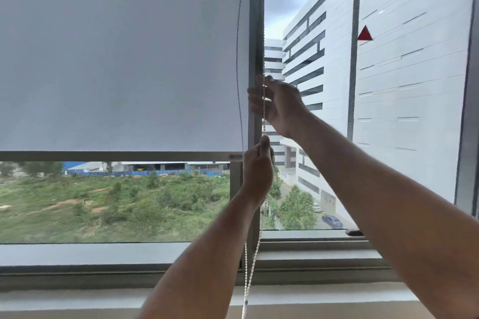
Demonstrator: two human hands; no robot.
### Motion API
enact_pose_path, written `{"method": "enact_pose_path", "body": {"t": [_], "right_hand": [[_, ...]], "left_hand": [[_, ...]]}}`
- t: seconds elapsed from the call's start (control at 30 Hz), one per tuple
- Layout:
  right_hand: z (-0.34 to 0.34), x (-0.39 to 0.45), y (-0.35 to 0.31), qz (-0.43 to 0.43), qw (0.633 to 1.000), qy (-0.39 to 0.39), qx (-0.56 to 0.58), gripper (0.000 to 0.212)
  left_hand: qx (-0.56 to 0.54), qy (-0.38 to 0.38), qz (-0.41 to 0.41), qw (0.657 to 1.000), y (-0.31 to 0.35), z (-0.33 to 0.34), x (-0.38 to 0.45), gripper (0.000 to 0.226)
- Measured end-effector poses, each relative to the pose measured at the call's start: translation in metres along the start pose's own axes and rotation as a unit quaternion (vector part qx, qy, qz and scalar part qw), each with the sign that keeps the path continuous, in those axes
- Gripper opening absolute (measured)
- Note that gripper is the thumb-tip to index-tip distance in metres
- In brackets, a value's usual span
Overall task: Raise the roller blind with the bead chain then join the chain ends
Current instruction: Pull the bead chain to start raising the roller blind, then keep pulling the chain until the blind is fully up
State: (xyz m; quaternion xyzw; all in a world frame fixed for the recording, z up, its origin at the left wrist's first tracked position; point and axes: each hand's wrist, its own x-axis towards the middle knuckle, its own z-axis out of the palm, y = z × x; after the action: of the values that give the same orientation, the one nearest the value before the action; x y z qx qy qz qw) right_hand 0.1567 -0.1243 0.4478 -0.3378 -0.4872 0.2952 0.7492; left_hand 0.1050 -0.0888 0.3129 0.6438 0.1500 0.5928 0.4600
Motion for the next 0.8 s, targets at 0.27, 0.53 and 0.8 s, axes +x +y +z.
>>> {"method": "enact_pose_path", "body": {"t": [0.27, 0.53, 0.8], "right_hand": [[0.007, 0.006, 0.018, -0.168, 0.959, 0.062, -0.218, 0.032], [0.003, -0.009, 0.032, -0.245, 0.920, 0.062, -0.298, 0.028], [0.012, -0.016, 0.036, -0.227, 0.922, 0.040, -0.310, 0.028]], "left_hand": [[0.097, -0.043, 0.022, 0.994, 0.003, -0.020, 0.006, 0.052], [0.149, -0.202, -0.049, 0.967, 0.040, -0.064, 0.026, 0.066], [0.062, -0.127, -0.003, 0.990, 0.114, -0.054, 0.064, 0.055]]}}
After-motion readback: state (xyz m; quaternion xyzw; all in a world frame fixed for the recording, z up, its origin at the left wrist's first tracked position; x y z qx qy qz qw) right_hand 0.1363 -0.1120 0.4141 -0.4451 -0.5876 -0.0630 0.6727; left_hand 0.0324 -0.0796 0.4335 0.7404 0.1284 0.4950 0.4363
